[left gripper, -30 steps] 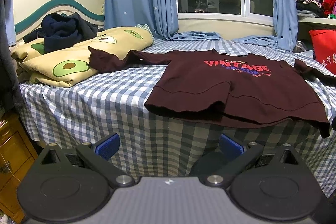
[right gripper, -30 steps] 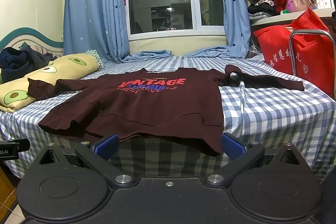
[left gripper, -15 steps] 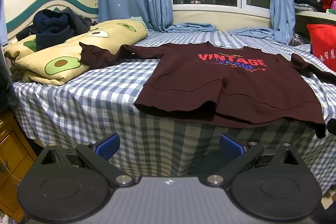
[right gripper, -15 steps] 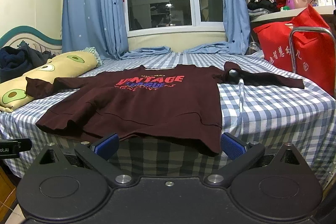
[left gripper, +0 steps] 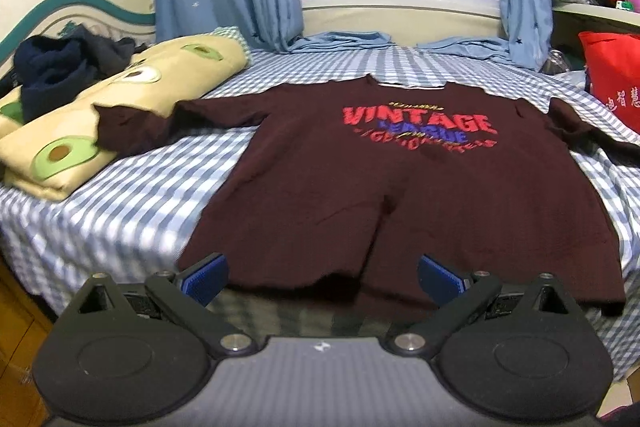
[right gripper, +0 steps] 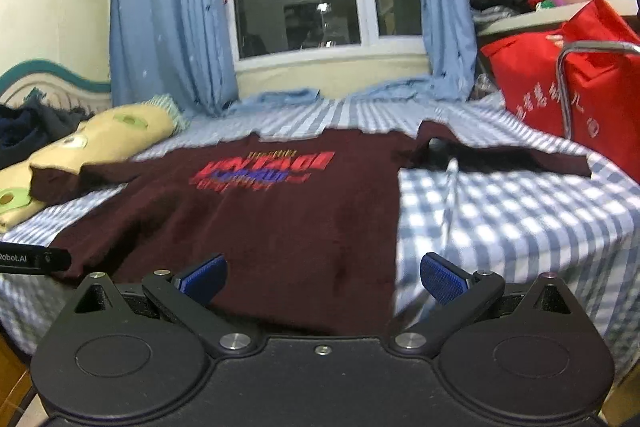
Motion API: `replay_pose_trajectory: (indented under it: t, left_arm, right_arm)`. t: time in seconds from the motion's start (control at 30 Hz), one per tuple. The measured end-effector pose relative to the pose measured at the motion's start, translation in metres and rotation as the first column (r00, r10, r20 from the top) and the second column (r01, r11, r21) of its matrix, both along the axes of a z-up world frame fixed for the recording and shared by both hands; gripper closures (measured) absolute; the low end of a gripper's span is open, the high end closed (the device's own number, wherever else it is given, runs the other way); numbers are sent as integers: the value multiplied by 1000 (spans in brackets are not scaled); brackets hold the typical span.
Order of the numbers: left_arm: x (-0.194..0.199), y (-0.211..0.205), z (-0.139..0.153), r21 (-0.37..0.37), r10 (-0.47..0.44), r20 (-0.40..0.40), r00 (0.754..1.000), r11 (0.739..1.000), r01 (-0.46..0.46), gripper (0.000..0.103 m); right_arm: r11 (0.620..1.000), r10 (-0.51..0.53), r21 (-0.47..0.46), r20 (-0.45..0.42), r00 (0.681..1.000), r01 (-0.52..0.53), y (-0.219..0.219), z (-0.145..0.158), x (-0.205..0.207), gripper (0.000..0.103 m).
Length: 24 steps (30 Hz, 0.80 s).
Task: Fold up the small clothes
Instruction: 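Move both grippers toward the maroon T-shirt lying flat on the bed, then grasp the sleeve and side edge of the shirt with the right gripper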
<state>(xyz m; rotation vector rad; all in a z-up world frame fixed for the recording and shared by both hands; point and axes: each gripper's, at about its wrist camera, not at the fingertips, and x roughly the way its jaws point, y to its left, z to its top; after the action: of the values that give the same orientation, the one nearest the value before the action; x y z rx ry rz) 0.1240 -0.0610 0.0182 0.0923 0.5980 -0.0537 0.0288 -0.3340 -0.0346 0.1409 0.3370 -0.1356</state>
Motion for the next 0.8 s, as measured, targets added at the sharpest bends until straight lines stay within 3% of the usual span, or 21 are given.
replay_pose_trajectory:
  t: [0.3,0.43,0.57,0.63,0.8]
  left_arm:
    - [72,-66,0,10,-114,32,993,993,114,0]
    - [101,-94,-1,-1,-140,49,989,990,140,0]
    - [132,-118,-6,19,-144,45,988,989,144,0]
    - [145,-126,-10,16,-138,45,989,990,137,0]
    - [170,-132,-21,15,-120,35,992,993,119,0]
  right_arm:
    - [986,-131,116,75,989,122,-107,-8,35,0]
    - [946,-181,282,57,982,158,-174,-13,58,0]
    - [906,-248,359,15,969,226,-229,-16,86,0]
    - [877,-300,380,-48,953,295,-253,-17,104,0]
    - [807,-477,317,-149,867,498,-303,-21,142,1]
